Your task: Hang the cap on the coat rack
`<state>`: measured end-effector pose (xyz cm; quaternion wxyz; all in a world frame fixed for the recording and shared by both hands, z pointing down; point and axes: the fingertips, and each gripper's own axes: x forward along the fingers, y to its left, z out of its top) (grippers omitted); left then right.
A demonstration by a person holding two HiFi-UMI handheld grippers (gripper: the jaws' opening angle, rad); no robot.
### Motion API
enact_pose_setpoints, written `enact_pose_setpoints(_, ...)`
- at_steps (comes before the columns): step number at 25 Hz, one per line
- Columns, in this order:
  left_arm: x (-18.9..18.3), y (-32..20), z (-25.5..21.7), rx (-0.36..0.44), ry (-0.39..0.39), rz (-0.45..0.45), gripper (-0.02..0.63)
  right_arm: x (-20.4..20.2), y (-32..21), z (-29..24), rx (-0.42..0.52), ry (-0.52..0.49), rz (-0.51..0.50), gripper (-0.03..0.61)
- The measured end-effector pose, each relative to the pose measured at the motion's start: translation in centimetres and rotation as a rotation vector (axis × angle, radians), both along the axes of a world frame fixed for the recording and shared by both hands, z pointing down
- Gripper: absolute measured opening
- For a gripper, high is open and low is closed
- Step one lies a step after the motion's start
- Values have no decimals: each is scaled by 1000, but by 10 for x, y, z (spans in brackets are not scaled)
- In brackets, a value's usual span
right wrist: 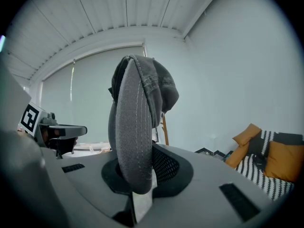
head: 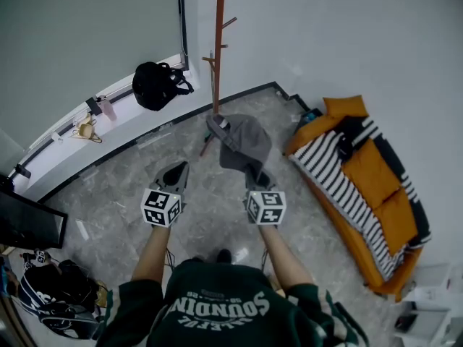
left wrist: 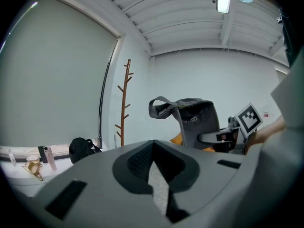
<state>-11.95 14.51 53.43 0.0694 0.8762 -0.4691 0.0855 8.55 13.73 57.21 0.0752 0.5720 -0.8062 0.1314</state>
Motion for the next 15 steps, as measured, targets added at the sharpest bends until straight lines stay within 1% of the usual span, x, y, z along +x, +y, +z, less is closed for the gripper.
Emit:
enact_pose_setpoints(7, 26, 2, 10, -13, 1, -21, -1, 30, 0, 9, -9, 7, -15, 26)
enact_pose_setpoints(15, 33, -30, 10, -23, 0, -10, 0, 35, -27, 14, -23, -11, -6, 27)
